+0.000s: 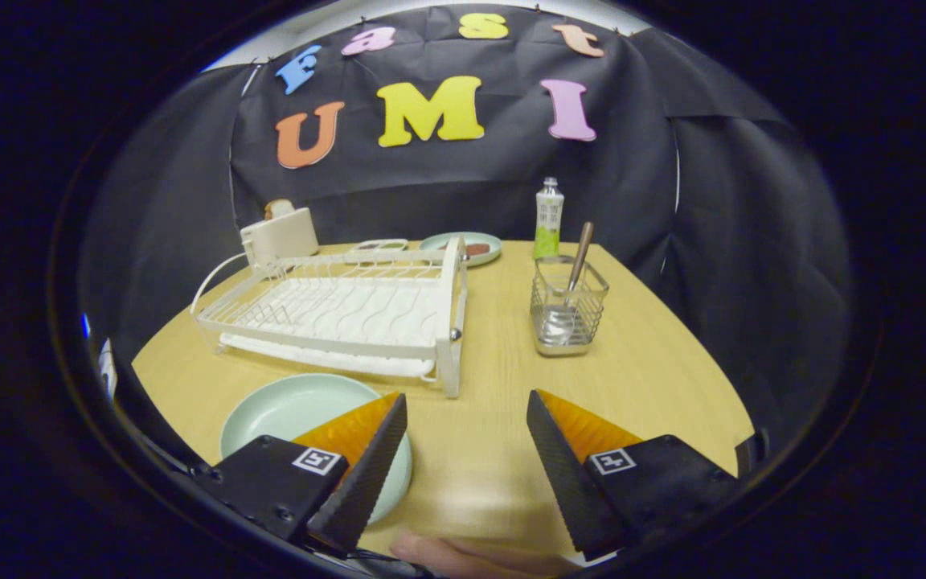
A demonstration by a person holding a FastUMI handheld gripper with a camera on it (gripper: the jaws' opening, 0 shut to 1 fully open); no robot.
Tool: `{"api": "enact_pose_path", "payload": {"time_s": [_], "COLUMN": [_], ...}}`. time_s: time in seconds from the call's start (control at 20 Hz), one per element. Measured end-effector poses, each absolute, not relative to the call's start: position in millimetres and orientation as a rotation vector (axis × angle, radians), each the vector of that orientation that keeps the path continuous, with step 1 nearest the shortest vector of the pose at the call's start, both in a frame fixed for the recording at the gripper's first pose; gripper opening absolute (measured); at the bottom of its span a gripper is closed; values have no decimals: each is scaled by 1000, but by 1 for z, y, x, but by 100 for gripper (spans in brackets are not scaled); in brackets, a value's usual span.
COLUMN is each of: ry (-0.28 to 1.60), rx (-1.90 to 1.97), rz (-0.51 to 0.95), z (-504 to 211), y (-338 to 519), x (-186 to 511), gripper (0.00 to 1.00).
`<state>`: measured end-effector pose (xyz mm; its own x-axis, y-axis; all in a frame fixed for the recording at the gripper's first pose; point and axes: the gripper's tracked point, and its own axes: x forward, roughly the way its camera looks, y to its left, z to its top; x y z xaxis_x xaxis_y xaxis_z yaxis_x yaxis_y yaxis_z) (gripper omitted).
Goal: Take the plate from the dish rack, then take the spoon from the basket and place it into the plate.
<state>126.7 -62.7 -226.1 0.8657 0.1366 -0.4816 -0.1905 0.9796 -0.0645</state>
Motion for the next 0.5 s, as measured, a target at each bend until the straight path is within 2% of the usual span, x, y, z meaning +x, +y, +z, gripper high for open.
{"api": "enact_pose_path", "payload": {"time_s": [0.3,0.5], "ry": [387,389], "rx": [-95,-130], "rz": [135,135], "z": [-183,-176], "y": [-95,-116], "x": [183,235], "gripper": [100,100]}}
